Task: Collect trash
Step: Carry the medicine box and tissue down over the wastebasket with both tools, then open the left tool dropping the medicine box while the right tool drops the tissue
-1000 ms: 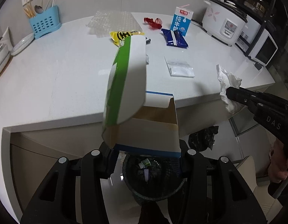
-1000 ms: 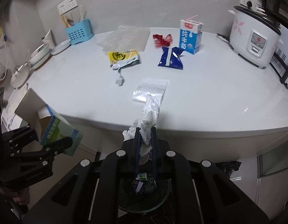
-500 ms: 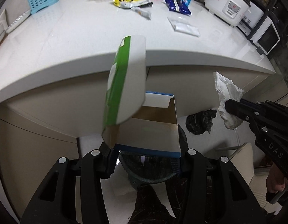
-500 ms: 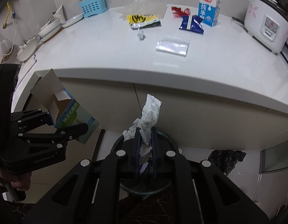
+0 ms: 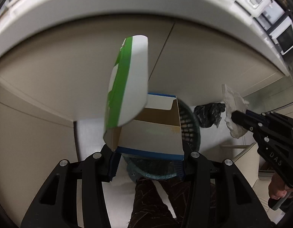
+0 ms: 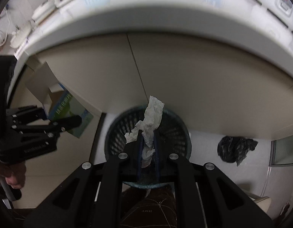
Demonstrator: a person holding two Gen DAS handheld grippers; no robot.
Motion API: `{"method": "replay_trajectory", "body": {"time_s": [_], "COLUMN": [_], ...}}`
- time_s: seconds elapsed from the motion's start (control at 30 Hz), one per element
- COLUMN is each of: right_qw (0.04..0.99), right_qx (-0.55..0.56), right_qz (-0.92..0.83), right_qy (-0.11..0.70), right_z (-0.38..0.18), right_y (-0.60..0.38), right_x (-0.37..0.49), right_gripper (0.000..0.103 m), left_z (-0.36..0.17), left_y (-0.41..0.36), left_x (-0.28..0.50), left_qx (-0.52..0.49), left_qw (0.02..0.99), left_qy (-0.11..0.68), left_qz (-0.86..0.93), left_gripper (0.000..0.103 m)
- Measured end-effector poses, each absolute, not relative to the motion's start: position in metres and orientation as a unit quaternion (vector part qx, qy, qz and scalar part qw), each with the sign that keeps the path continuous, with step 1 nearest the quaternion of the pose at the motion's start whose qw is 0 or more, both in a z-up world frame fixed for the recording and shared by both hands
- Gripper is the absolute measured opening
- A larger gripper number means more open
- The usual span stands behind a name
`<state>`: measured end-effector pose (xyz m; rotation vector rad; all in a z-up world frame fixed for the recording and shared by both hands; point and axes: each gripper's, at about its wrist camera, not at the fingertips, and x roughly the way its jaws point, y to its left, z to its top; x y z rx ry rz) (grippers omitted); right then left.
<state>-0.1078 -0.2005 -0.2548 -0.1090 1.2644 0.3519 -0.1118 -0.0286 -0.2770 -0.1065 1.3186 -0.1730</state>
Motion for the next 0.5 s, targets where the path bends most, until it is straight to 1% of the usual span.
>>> {"method": "replay_trajectory", "body": {"time_s": [0.37,0.5], "right_qw": [0.752,0.743], "right_qx": [-0.046,-0.042], "right_qz": [0.160,0.158], "right_qy": [0.638,0.649], "right_z": [-0.339,-0.369], "right_y": [-0.207,-0.203], "right_x": [-0.114,-0.112], "right_gripper": [0.010,0.012], "left_z": [-0.357,-0.382], "left_y": [-0.046,-0.049], "left_x": [-0.106,-0.102], "left_qx": [-0.046,-0.045], "left_qw": [0.754,0.747], "left_qy": [0.649,0.657], "left_qz": [-0.084,-0.086], "left_gripper": [0.046,0.046]}}
